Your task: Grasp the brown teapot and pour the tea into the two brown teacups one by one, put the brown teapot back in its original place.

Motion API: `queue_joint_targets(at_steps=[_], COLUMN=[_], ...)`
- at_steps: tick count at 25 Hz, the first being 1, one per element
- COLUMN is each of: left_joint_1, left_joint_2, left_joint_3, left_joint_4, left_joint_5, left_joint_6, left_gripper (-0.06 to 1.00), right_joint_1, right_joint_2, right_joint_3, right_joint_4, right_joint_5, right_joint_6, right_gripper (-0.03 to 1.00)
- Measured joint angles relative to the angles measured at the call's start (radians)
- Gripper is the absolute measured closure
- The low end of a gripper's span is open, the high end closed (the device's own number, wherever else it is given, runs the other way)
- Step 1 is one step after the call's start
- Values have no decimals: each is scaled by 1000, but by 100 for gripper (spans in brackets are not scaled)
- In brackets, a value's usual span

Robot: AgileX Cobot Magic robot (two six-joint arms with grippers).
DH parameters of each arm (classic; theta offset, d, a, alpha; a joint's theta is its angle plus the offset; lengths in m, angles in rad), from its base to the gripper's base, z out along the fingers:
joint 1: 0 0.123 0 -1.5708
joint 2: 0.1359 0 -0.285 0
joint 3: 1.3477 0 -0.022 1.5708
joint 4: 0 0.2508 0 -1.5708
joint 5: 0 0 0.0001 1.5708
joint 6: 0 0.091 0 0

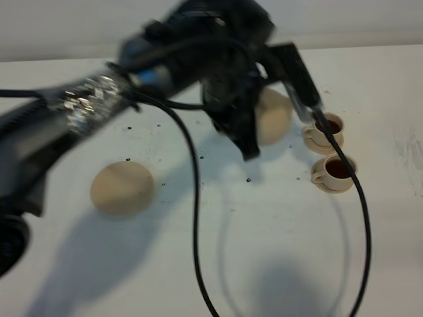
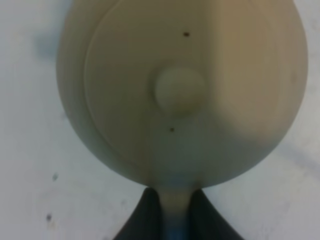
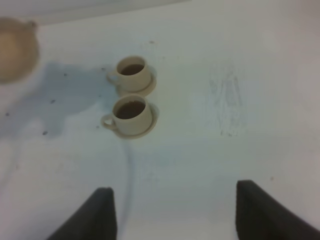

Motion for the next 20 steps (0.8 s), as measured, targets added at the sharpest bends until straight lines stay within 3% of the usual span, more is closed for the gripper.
queue_joint_targets(at_steps=[6,14,20], left_joint_1=[96,244,338], left_joint_2=[-181,-420,-452], left_joint_3=[291,713,890], left_joint_4=[0,-6,-11], left_joint_5=[-32,-287,-476], left_joint_6=[-105,-295,-418], left_gripper=[84,84,84], right_joint_1=[0,0,0], right_joint_2=[0,0,0], right_joint_3=[0,0,0], right_joint_4=[0,0,0], right_joint_5=[0,0,0], right_joint_6=[0,0,0], right_gripper=[43,43,43])
